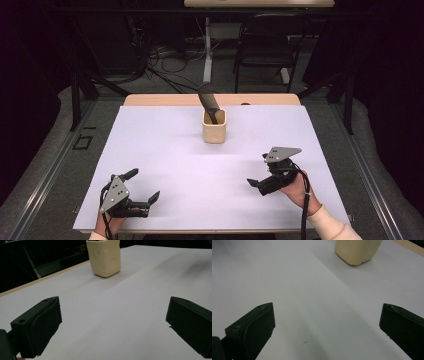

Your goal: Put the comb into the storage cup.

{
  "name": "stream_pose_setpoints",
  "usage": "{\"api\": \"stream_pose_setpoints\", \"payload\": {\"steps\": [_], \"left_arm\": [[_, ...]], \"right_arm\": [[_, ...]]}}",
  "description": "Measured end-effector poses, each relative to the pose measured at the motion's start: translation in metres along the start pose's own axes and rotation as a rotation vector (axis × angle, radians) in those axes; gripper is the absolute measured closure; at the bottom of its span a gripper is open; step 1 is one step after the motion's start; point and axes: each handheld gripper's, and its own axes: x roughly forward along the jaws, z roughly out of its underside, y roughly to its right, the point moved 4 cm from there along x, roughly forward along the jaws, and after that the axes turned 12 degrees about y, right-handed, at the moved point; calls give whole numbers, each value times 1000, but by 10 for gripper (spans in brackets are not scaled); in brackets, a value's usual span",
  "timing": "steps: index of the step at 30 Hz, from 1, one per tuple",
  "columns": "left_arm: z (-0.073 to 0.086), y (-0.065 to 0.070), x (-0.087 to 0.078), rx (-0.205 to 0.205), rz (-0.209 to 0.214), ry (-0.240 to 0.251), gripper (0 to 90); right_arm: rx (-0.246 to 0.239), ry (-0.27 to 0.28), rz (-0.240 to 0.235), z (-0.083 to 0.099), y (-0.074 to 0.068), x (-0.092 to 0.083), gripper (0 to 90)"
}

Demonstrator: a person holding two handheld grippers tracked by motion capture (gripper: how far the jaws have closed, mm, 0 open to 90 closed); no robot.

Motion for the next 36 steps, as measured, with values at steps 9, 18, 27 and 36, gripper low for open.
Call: {"api": "stream_pose_setpoints", "payload": {"steps": [9, 18, 27, 36], "left_arm": [[0, 0, 0, -3, 0, 4, 1], [0, -1, -1, -2, -2, 4, 1], [0, -1, -1, -2, -1, 4, 1], [0, -1, -1, -2, -2, 4, 1]], "right_arm": [[16, 10, 3, 16, -3, -7, 0], [19, 32, 13, 27, -9, -13, 0], [-2, 68, 43, 35, -17, -23, 0], [-5, 86, 45, 40, -24, -31, 0]]}}
